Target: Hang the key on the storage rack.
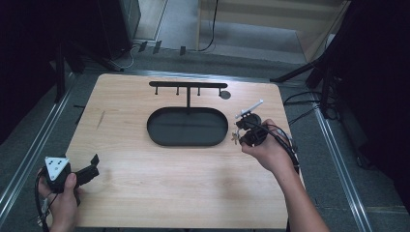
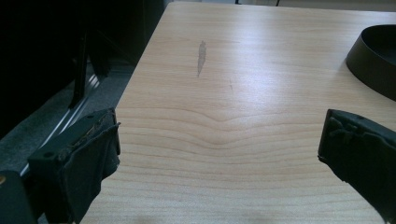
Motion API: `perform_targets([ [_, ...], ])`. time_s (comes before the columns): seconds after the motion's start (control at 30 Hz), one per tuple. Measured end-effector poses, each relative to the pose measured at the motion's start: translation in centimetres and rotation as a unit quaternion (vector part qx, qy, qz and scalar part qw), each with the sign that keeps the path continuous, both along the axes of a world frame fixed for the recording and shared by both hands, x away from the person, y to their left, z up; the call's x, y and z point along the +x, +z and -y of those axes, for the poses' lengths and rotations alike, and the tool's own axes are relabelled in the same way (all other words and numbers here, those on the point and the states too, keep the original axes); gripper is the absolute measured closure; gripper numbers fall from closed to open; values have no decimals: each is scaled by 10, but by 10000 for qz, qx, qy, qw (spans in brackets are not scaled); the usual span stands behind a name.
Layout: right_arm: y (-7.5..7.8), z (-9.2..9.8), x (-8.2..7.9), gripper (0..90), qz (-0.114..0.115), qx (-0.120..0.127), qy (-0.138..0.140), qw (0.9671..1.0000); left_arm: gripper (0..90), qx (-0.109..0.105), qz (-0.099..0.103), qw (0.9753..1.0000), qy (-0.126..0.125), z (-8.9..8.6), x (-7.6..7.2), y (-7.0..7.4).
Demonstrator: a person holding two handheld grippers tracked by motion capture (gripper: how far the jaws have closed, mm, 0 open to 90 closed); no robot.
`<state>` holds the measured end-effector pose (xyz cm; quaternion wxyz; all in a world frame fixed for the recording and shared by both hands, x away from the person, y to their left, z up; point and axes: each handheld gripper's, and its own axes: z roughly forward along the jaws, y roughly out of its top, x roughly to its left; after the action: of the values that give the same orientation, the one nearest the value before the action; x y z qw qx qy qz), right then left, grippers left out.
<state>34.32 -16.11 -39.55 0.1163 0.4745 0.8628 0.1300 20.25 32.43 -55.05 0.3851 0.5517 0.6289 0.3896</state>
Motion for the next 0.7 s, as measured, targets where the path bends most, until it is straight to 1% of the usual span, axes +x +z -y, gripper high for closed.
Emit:
perform_targets([
  [0.03, 0, 0, 0, 884, 0, 0, 0, 10000, 0, 0, 0, 10000, 0, 0, 0, 0],
  [0.1, 8, -8, 8, 884, -80, -55, -13, 10000, 0, 1, 3, 10000, 3, 0, 0, 0],
  [0.13, 8, -8, 8, 884, -80, -55, -13, 10000, 0, 1, 4, 10000, 4, 0, 0, 0],
  [0.2, 11, -13, 14, 884, -133, -82, -21, 9999, 0, 5, 1, 10000, 3, 0, 0, 0],
  [0.23, 14, -18, 20, 884, -178, -114, -24, 9998, 0, 6, 5, 10000, 11, 0, 0, 0],
  [0.27, 14, -18, 20, 884, -178, -114, -24, 9998, 0, 5, 4, 10000, 12, 0, 0, 0],
  [0.4, 20, -27, 32, 884, -290, -155, -73, 9994, 0, 14, -10, 10000, 25, 1, 0, 0],
  [0.5, 30, -36, 39, 884, -314, -187, -49, 9993, 0, 11, -3, 10000, 28, 1, 0, 0],
  [0.53, 33, -39, 41, 884, -300, -168, -58, 9994, 0, 16, -6, 10000, 22, 0, 0, 0],
  [0.57, 41, -44, 45, 884, -255, -186, -73, 9995, 0, -7, 7, 10000, 29, 0, 1, 0],
  [0.7, 57, -54, 52, 883, -172, -177, -131, 9996, 0, -23, 10, 10000, 29, 0, 1, 0],
])
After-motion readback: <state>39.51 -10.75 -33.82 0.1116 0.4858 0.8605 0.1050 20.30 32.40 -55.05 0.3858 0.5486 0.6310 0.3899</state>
